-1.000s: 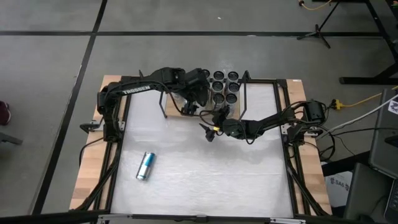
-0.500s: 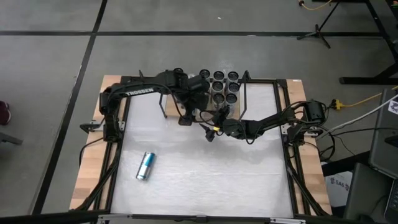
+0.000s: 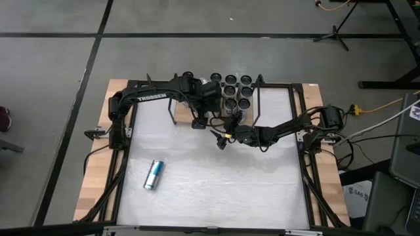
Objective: Place canned beverage on shelf
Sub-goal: Put the white soda can aligned with the other white soda can on the shelf, then put the blue soda can aligned with the other white soda can on the shelf
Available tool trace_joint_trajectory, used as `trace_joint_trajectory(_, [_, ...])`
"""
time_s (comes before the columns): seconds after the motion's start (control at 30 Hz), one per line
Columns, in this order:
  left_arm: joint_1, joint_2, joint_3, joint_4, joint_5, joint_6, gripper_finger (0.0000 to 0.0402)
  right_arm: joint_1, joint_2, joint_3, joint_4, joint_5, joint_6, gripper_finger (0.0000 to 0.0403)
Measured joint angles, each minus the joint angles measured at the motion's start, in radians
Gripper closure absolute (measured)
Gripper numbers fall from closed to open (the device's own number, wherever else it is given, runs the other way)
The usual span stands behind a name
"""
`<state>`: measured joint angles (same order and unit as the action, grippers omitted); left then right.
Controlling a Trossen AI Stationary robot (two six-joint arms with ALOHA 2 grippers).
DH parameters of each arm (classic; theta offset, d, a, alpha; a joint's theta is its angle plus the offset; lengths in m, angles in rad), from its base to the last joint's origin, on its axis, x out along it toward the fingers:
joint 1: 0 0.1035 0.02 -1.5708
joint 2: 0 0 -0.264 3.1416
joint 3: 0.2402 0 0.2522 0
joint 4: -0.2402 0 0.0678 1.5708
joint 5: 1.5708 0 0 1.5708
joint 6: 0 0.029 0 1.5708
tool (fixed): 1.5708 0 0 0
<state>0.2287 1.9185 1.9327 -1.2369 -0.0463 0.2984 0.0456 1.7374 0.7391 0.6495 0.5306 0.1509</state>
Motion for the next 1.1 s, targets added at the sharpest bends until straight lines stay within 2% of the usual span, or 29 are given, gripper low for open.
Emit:
trace_joint_trajectory(0.43, [0.001, -0.01, 0.0, 0.006, -0.002, -0.014, 0.0093, 0.0, 0.0, 0.0, 0.0, 0.0, 0.0, 0.004])
trace_joint_trajectory(0.73, [-0.054, -0.089, 0.002, -0.136, 0.011, -0.194, 0.0093, 0.001, 0.0, 0.0, 0.005, -0.002, 0.0, 0.004])
trace_joint_trajectory(1.1, [-0.234, -0.104, -0.006, -0.298, 0.004, -0.456, 0.0093, 0.001, 0.0, 0.0, 0.008, -0.053, -0.002, 0.004])
